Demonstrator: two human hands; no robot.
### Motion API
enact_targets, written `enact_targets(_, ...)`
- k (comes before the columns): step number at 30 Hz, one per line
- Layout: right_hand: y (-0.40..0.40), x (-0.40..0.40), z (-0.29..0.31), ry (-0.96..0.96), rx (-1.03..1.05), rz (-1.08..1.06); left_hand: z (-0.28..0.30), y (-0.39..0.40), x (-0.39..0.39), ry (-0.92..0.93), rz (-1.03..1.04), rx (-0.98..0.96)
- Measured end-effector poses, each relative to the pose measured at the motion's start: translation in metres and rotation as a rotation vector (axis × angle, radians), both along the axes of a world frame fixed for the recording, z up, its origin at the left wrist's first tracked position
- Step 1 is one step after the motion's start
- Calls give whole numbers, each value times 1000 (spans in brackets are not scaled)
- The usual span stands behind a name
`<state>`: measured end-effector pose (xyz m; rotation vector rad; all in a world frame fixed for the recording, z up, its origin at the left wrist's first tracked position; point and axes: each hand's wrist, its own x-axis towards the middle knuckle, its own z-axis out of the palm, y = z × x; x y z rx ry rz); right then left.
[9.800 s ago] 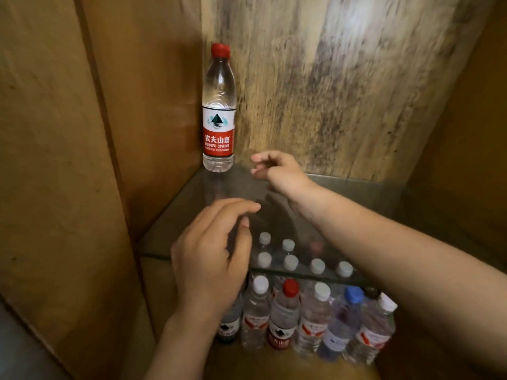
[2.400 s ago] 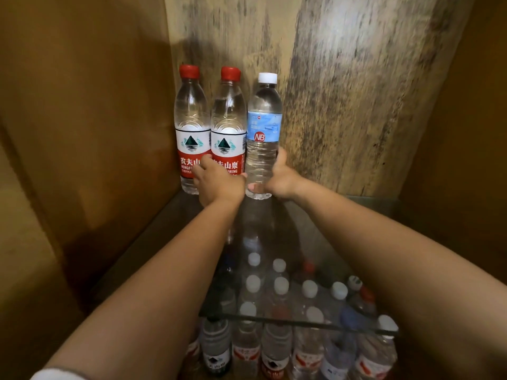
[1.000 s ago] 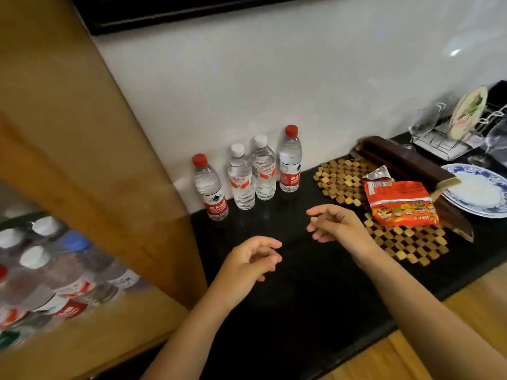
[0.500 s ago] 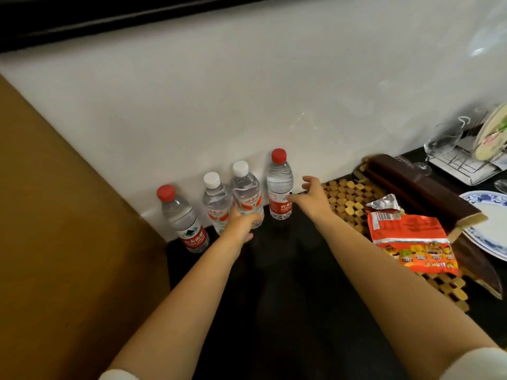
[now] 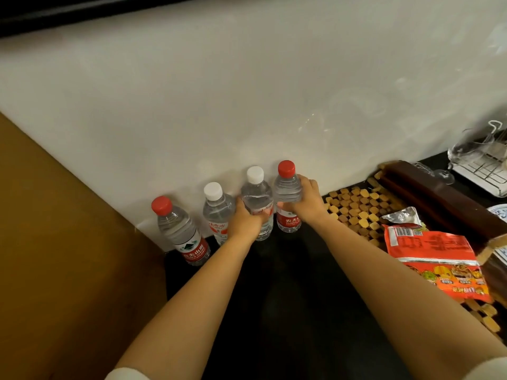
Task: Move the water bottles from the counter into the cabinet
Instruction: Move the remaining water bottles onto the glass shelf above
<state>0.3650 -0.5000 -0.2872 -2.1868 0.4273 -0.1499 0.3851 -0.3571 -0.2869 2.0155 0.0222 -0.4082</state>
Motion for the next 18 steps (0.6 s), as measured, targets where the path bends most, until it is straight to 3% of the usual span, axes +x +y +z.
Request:
enact_targets(7, 0, -18, 3, 3, 131, 32, -4, -2, -9, -90, 60, 118)
enact_targets(18, 20, -87, -5, -4, 1, 25, -5, 34, -78, -40, 0, -162)
